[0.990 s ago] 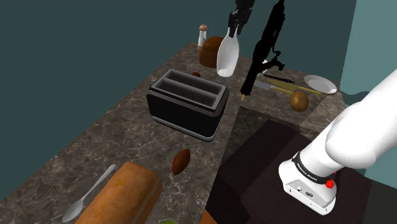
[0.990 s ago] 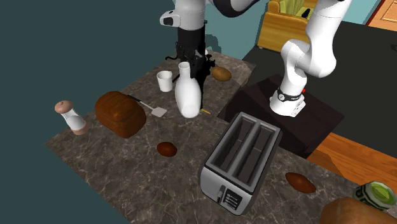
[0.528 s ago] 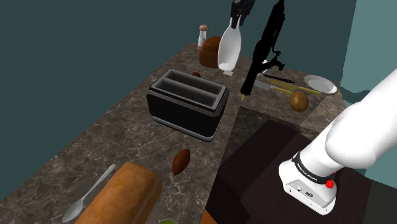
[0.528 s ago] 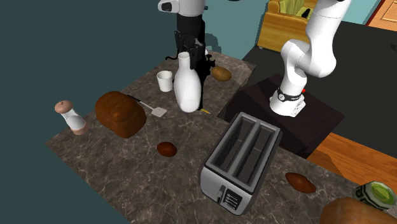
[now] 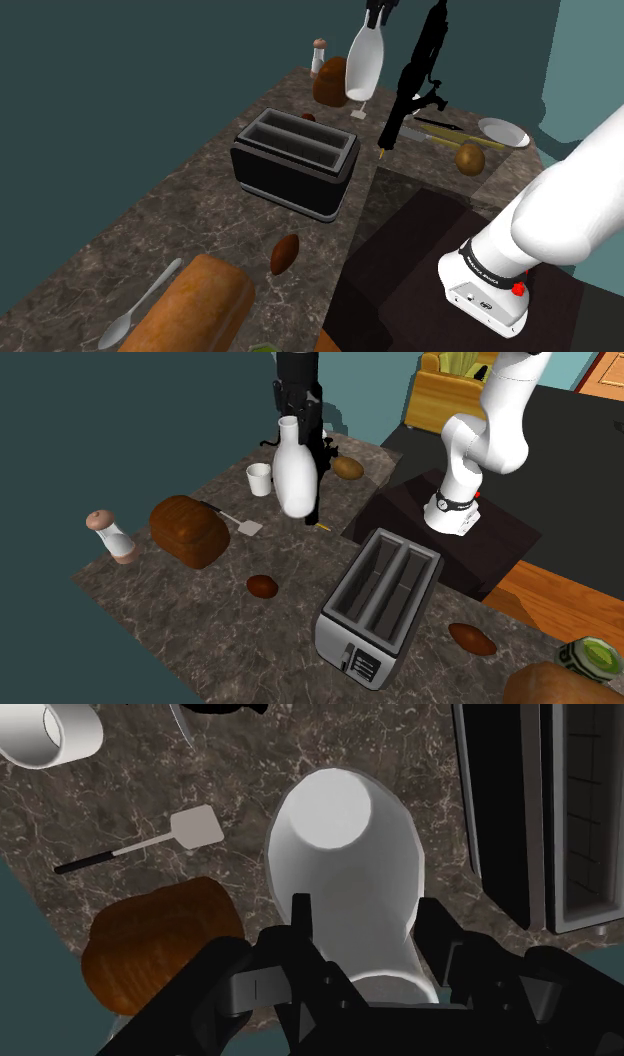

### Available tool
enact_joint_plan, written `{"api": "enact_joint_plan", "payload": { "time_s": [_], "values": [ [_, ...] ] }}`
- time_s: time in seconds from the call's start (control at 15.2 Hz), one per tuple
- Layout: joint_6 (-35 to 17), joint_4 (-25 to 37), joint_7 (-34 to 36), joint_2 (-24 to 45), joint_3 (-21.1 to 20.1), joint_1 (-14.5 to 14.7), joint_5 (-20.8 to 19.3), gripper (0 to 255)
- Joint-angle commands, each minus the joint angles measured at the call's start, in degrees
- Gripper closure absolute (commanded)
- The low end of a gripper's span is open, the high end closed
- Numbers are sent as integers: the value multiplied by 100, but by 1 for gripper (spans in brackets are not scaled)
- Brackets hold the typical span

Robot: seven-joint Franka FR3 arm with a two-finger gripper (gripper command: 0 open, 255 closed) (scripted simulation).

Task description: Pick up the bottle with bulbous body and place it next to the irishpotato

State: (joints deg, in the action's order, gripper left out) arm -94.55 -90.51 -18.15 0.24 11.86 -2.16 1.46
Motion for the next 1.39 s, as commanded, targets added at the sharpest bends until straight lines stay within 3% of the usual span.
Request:
{"api": "enact_joint_plan", "payload": {
  "time_s": [0.0,0.79,1.32],
  "values": [
    [201,274,-5,74,5,-5,16,255],
    [1303,1824,-45,533,45,-64,123,255],
    [2231,3332,-92,1128,93,-185,285,255]
  ]
}}
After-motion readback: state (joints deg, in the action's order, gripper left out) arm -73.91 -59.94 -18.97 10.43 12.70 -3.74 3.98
